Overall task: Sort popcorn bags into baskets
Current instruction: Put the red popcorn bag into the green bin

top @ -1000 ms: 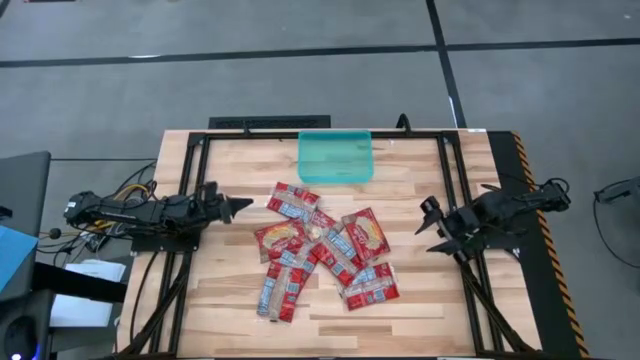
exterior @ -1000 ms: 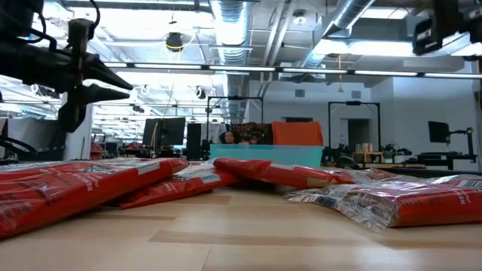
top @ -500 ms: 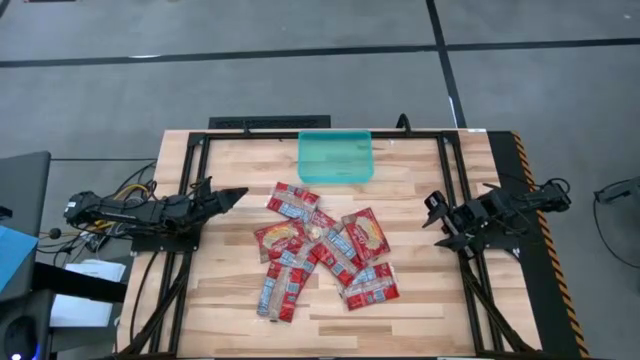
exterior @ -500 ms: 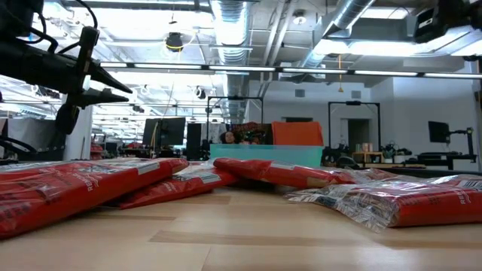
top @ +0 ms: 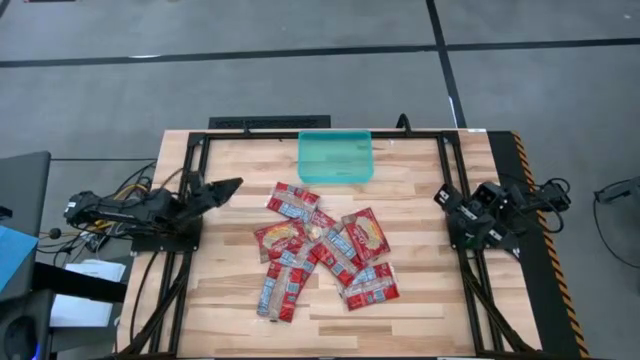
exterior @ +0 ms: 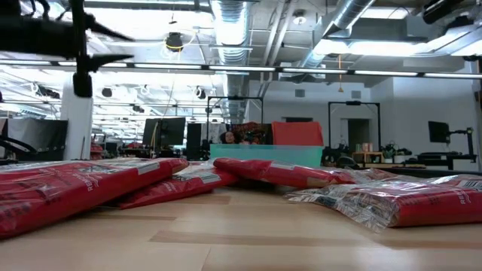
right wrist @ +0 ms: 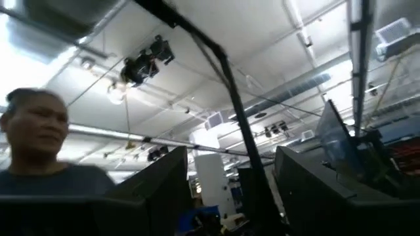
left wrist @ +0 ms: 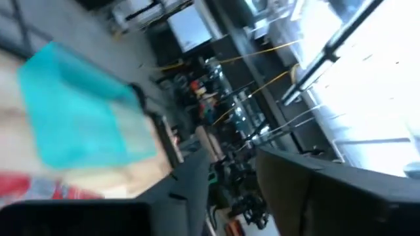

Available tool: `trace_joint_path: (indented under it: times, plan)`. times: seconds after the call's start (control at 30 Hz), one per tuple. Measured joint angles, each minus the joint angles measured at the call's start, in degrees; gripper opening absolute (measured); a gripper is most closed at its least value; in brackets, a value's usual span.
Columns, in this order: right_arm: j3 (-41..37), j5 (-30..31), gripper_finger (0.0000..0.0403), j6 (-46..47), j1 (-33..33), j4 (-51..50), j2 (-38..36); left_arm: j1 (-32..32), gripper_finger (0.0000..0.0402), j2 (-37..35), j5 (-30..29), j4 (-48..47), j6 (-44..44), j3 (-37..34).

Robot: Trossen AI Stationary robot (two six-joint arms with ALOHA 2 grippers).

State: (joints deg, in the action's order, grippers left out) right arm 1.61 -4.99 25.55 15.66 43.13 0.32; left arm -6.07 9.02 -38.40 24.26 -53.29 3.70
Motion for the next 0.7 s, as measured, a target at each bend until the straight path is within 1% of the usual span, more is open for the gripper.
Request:
trace_joint_path:
  times: [0.13,0.23,0.3,0.37,0.43,0.53,0.63,0.7]
  plan:
    - [0.00,8.08,0.0255,3.24,0.07,-0.04,0.04,0.00,0.0179,-0.02,1.16,1.53,3.83,3.33]
    - [0.12,18.23,0.0255,4.41,-0.01,0.86,0.04,0.01,0.0215,1.29,3.52,1.20,4.61,6.10]
    - [1.64,23.57,0.0255,2.73,-0.23,-1.12,0.07,0.00,0.0234,2.51,5.47,1.22,4.97,8.24]
    - [4.65,26.04,0.0255,1.18,-0.69,-6.07,0.08,0.01,0.0249,5.02,7.17,1.16,6.20,10.86]
    - [9.29,28.58,0.0255,0.98,-1.29,-15.69,0.81,0.00,0.0258,7.82,8.40,0.47,7.63,13.32]
    - [18.86,34.18,0.0255,1.52,-2.02,-38.30,4.61,0.02,0.0260,12.95,10.81,-1.38,10.18,17.94]
    - [28.46,41.32,0.0255,7.48,-2.83,-58.31,12.74,0.00,0.0260,17.81,12.74,-7.69,11.08,23.21]
    - [33.96,43.26,0.0255,13.79,-3.76,-71.34,18.37,0.00,0.0260,20.46,13.23,-13.39,11.07,26.83]
